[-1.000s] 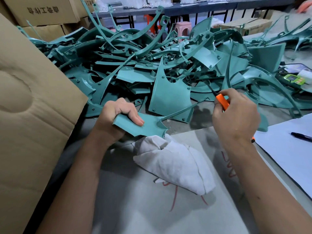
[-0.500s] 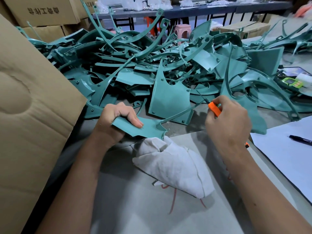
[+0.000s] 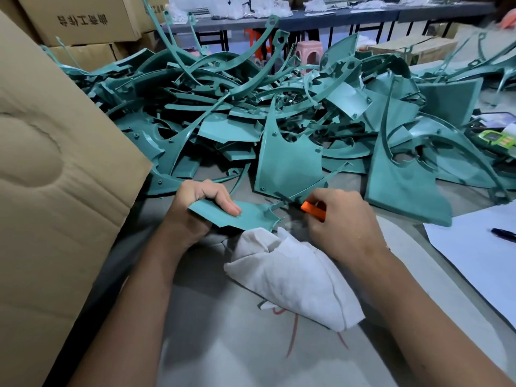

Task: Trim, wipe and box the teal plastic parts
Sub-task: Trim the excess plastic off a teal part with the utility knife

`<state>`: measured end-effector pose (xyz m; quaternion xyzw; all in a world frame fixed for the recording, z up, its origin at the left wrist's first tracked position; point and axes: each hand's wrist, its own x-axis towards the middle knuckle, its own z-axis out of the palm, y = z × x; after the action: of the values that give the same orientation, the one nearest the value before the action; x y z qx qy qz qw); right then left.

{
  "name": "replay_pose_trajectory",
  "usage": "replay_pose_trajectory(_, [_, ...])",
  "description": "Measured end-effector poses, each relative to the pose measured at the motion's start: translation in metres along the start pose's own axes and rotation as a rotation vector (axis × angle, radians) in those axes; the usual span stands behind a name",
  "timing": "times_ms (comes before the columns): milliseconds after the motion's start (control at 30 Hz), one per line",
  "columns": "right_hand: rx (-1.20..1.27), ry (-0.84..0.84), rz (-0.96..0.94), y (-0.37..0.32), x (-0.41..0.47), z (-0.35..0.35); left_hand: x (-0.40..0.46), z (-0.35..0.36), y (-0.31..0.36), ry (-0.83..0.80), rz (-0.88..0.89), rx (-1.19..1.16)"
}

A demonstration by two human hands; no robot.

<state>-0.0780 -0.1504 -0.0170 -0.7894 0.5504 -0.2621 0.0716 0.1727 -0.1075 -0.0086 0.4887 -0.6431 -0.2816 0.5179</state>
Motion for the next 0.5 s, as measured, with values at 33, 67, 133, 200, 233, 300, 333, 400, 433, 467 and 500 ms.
replay_pose_trajectory(33, [0.025,-0.028,-0.014,-0.001,-0.001,0.0,0.0,0.0,-0.001,-0.002,-0.001,0.0])
replay_pose_trajectory(67, [0.047,-0.052,-0.029,-0.001,-0.001,-0.001,0.0,0.0,-0.001,-0.004,-0.005,-0.011])
replay_pose_trajectory(133, [0.08,-0.099,-0.066,0.0,0.0,-0.002,-0.001,0.0,0.0,-0.007,-0.008,-0.032])
replay_pose_trajectory(200, [0.109,-0.148,-0.106,0.001,0.001,-0.005,-0.001,-0.001,0.0,-0.024,0.015,-0.032])
replay_pose_trajectory(233, [0.124,-0.173,-0.127,0.001,0.001,-0.007,-0.001,-0.002,0.002,-0.042,0.038,-0.028])
replay_pose_trajectory(300, [0.157,-0.221,-0.145,0.0,0.001,-0.009,-0.002,-0.003,0.003,-0.058,0.061,-0.038])
replay_pose_trajectory(333, [0.177,-0.239,-0.139,-0.001,0.001,-0.01,-0.002,-0.004,0.003,-0.062,0.065,-0.035])
replay_pose_trajectory(400, [0.215,-0.24,-0.117,0.0,0.002,-0.011,-0.002,-0.005,0.003,-0.071,0.056,-0.021])
replay_pose_trajectory(433, [0.206,-0.211,-0.108,-0.001,0.001,-0.01,-0.001,-0.005,0.002,-0.07,0.051,-0.006])
replay_pose_trajectory(467, [0.17,-0.17,-0.107,-0.002,0.0,-0.008,-0.001,-0.004,0.002,-0.06,0.046,0.001])
replay_pose_trajectory(500, [0.115,-0.134,-0.115,-0.005,-0.002,-0.005,-0.001,-0.004,0.003,-0.051,0.041,0.008])
